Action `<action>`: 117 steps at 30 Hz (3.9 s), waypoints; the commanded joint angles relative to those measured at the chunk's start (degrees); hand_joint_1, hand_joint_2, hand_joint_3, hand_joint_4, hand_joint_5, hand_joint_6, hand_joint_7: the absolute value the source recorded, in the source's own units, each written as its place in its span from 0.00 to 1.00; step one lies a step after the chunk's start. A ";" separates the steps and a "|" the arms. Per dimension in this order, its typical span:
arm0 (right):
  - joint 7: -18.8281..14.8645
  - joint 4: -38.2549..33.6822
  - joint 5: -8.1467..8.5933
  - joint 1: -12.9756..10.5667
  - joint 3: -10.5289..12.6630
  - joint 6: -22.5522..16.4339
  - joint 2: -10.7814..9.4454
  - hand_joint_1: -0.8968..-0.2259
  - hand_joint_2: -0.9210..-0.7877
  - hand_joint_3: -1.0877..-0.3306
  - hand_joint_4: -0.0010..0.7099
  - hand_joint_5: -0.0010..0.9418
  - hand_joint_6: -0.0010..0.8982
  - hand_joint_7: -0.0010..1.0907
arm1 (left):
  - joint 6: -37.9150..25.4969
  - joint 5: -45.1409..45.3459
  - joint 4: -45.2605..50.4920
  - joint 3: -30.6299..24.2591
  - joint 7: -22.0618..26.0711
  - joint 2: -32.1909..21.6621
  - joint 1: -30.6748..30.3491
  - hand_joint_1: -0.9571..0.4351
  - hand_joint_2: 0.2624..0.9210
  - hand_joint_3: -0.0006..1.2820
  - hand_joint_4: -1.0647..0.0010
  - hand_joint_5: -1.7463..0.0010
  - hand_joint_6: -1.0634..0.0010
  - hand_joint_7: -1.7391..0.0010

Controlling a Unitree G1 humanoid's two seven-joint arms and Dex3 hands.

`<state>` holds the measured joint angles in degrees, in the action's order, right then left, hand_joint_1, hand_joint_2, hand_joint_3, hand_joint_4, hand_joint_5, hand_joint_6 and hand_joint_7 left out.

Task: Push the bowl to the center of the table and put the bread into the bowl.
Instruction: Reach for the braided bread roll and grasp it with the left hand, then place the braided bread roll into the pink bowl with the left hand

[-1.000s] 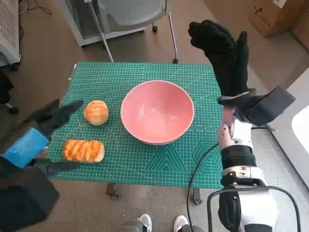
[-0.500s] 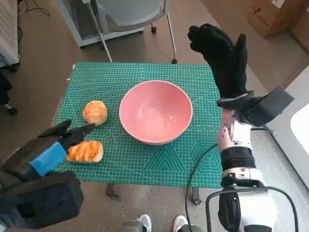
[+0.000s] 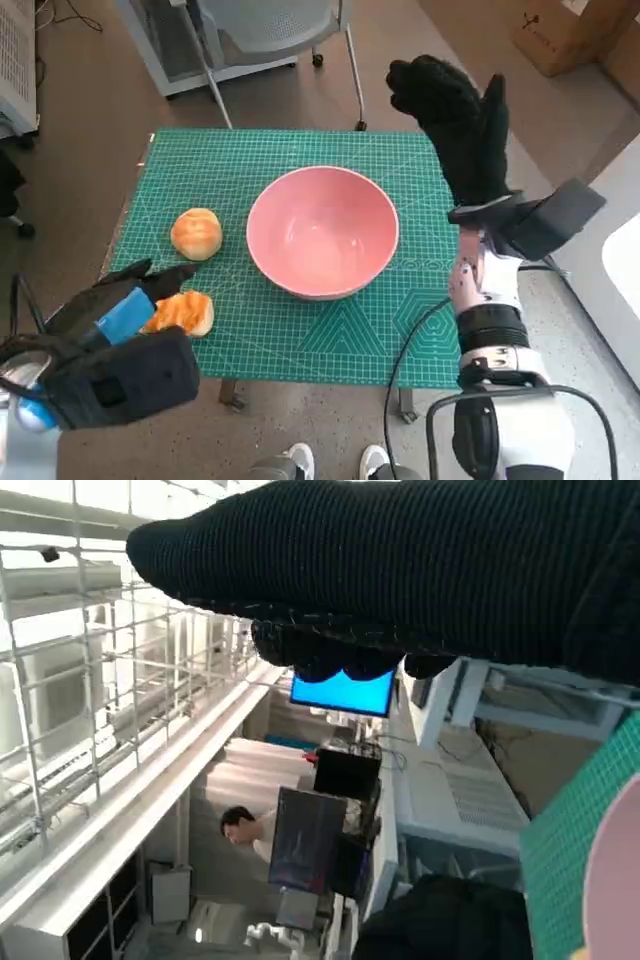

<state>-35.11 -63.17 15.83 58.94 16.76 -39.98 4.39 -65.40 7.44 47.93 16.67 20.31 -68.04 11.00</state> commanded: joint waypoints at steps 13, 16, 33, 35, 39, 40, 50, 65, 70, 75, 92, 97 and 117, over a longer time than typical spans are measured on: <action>-1.31 -0.18 0.72 -1.48 0.15 1.08 0.51 0.27 0.00 0.56 0.33 0.00 0.41 0.01 | 7.15 11.89 -15.73 8.17 -0.36 7.40 3.80 0.69 0.66 0.01 0.88 1.00 0.66 0.99; -1.49 0.00 0.81 -1.62 0.23 1.12 0.61 0.27 0.00 0.56 0.33 0.00 0.41 0.01 | 8.48 13.52 -17.92 8.85 0.04 8.33 3.96 0.69 0.67 0.01 0.87 1.00 0.65 0.99; -0.75 0.33 0.56 -1.88 0.02 1.34 1.39 0.25 0.00 0.54 0.33 0.00 0.42 0.01 | 13.71 19.03 -28.12 11.35 6.81 13.76 4.83 0.71 0.71 0.02 0.76 0.98 0.58 0.98; -0.52 0.41 0.47 -1.92 -0.10 1.35 1.41 0.25 0.00 0.54 0.33 0.00 0.42 0.01 | 14.33 19.26 -28.57 11.49 7.59 14.14 4.51 0.72 0.71 0.02 0.73 0.98 0.56 0.98; -0.10 0.61 0.34 -2.01 -0.30 1.34 1.40 0.25 0.00 0.53 0.33 0.00 0.43 0.01 | 15.54 20.04 -29.29 11.84 9.29 14.46 4.04 0.74 0.74 0.03 0.59 0.98 0.50 0.98; -0.02 0.62 0.32 -2.00 -0.33 1.36 1.41 0.25 0.00 0.53 0.33 0.00 0.43 0.01 | 15.80 20.34 -29.45 11.87 9.71 14.53 4.02 0.75 0.75 0.03 0.51 0.96 0.47 0.98; -0.46 0.83 0.92 -1.99 -0.39 1.84 1.17 0.25 0.00 0.53 0.33 0.00 0.44 0.01 | 21.25 23.58 -29.90 9.05 11.38 13.66 3.17 0.72 0.89 0.13 0.40 0.25 0.29 0.57; -1.85 0.32 2.14 -1.86 -0.02 2.64 0.81 0.21 0.00 0.54 0.33 0.00 0.44 0.01 | 22.68 24.29 -25.02 0.07 11.32 14.68 0.38 0.69 0.80 0.24 0.41 0.19 0.29 0.49; -2.44 0.16 2.67 -1.72 0.20 3.20 0.78 0.20 0.00 0.57 0.34 0.00 0.45 0.01 | 23.22 23.52 -23.06 -3.57 11.62 15.03 -0.05 0.69 0.87 0.16 0.39 0.21 0.29 0.50; -2.93 0.28 2.91 -1.75 0.50 3.63 0.81 0.19 0.00 0.59 0.33 0.00 0.45 0.00 | 23.06 23.01 -20.02 -7.42 12.66 14.78 0.52 0.69 0.93 0.10 0.39 0.22 0.29 0.49; -3.53 0.76 2.94 -1.96 0.90 3.46 0.76 0.19 0.00 0.60 0.35 0.01 0.45 0.00 | 22.32 23.03 -11.19 -13.57 16.06 15.58 12.54 0.69 0.95 0.05 0.33 0.34 0.28 0.42; -3.65 0.57 2.87 -1.88 0.94 3.34 0.82 0.20 0.00 0.59 0.36 0.01 0.45 0.01 | 23.00 23.80 -11.84 -11.20 16.40 16.75 18.02 0.69 0.94 0.04 0.31 0.33 0.27 0.45; -4.87 1.16 2.74 -2.92 0.95 2.06 1.25 0.23 0.00 0.57 0.36 0.00 0.45 0.00 | 36.76 27.65 -36.81 5.81 14.39 33.62 42.26 0.69 0.99 0.02 0.34 0.28 0.27 0.49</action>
<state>-39.38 -61.74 18.30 57.61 17.72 -37.74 5.56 -31.16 34.02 15.64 20.64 35.89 -36.98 50.58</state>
